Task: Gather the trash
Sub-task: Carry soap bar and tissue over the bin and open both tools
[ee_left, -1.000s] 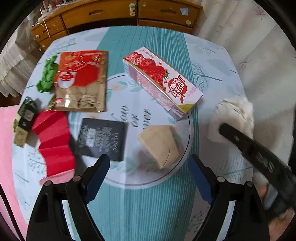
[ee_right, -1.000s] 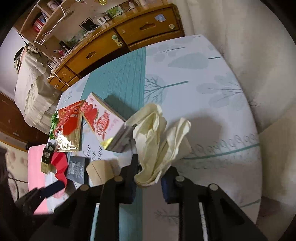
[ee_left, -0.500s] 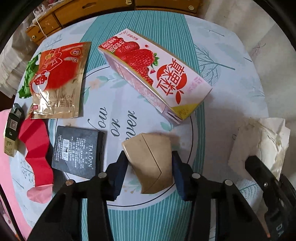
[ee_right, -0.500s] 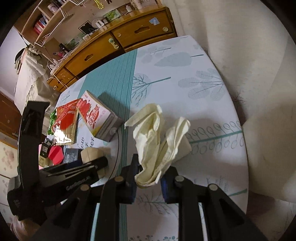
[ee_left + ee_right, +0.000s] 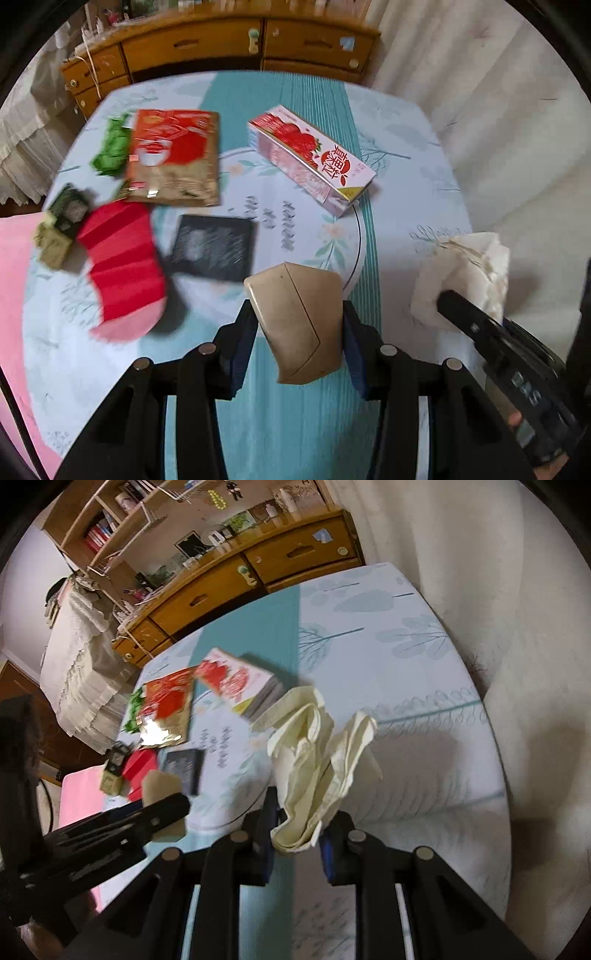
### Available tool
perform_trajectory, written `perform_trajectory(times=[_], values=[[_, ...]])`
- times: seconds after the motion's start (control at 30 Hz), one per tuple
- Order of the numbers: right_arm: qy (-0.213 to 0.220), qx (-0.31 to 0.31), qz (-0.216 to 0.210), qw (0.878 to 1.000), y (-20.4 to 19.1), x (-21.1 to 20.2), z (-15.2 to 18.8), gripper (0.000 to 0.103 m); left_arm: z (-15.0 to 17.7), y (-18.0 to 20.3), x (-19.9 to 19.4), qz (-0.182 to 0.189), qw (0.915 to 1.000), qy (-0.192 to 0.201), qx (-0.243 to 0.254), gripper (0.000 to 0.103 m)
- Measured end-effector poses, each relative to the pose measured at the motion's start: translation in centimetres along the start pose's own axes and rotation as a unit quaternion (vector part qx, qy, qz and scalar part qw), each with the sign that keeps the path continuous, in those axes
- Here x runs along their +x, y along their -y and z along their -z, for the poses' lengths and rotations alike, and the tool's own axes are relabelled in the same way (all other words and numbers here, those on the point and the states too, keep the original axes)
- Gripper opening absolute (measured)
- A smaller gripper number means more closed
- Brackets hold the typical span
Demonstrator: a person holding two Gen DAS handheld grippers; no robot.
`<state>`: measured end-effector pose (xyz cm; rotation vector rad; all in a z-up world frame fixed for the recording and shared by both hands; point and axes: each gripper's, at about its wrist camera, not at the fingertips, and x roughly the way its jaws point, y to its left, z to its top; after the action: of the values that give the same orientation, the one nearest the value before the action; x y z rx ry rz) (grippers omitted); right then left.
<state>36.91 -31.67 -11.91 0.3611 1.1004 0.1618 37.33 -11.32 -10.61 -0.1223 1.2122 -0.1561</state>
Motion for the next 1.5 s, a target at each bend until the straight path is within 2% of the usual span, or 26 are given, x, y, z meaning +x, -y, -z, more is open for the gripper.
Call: perform_trajectory(times=[0.2,0.47,0.6,0.77,0.93,1.07,1.2,1.5], values=[[0.019,-0.014,-0.009,1.000,-4.3,-3.6,5.1,0.019,5.4,-3.8,-6.8,0.001,0.9988,0.040,0.029,0.042],[0.037,-0.018,0.000,0.999,-11.1,-9.4,16.6,0.019,16.1,-10.2,-15.3,0.011,0.9941,0.073,0.079,0.043],[0.041,-0.006,0.003,0.999,-14.2,-11.5,23.7,0.019,21.1,-13.0,-17.3,0.014,0.9930,0.071,0.094,0.043],[0.027,0.004,0.010,1.000,-16.4,-12.2,30.3,0.019,26.9,-15.7,-17.6,0.019,0.9932,0.048,0.104,0.043],[-0.009,0.008,0.023,1.000,-17.2,-11.5,35.3,0.019,31.6,-16.8,-15.6,0.023,0.9940,0.009,0.107,0.043],[-0.054,0.011,0.033,0.998,-16.1,-9.0,39.0,0.019,34.6,-16.9,-11.7,0.023,0.9942,-0.030,0.100,0.043],[-0.089,0.017,0.035,0.995,-14.0,-5.3,41.8,0.019,37.5,-16.5,-6.1,0.011,0.9930,-0.056,0.104,0.043],[-0.146,0.024,0.044,0.988,-6.6,7.3,47.9,0.019,42.9,-15.9,9.2,-0.019,0.9888,-0.101,0.108,0.043]])
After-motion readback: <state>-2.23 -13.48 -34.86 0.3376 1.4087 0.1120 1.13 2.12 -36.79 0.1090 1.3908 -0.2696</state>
